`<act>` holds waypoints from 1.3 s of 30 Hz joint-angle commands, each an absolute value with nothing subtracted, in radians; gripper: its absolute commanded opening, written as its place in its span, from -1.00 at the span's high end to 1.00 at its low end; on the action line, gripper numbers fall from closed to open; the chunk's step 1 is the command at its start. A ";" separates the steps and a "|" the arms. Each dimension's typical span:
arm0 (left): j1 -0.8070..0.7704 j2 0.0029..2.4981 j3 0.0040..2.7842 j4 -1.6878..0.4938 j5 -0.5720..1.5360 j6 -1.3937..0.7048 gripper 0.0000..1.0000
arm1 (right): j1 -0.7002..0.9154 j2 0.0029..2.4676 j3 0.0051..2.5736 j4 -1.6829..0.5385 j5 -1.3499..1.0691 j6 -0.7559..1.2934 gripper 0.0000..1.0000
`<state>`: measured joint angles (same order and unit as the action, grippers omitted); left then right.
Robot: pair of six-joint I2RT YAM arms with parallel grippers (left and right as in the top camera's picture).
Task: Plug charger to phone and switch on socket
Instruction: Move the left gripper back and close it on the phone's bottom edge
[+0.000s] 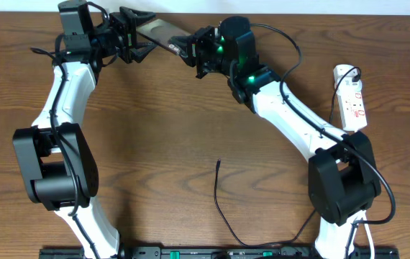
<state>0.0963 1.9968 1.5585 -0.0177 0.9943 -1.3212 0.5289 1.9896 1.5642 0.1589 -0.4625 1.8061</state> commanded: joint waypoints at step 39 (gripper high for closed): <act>0.079 1.969 1.552 -0.013 0.966 -1.364 0.85 | 0.598 1.985 1.586 0.216 -0.408 1.848 0.98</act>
<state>0.0830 1.9965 1.5581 -0.0097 0.9764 -1.3872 0.5858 1.9896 1.5639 0.1974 -0.4061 1.8820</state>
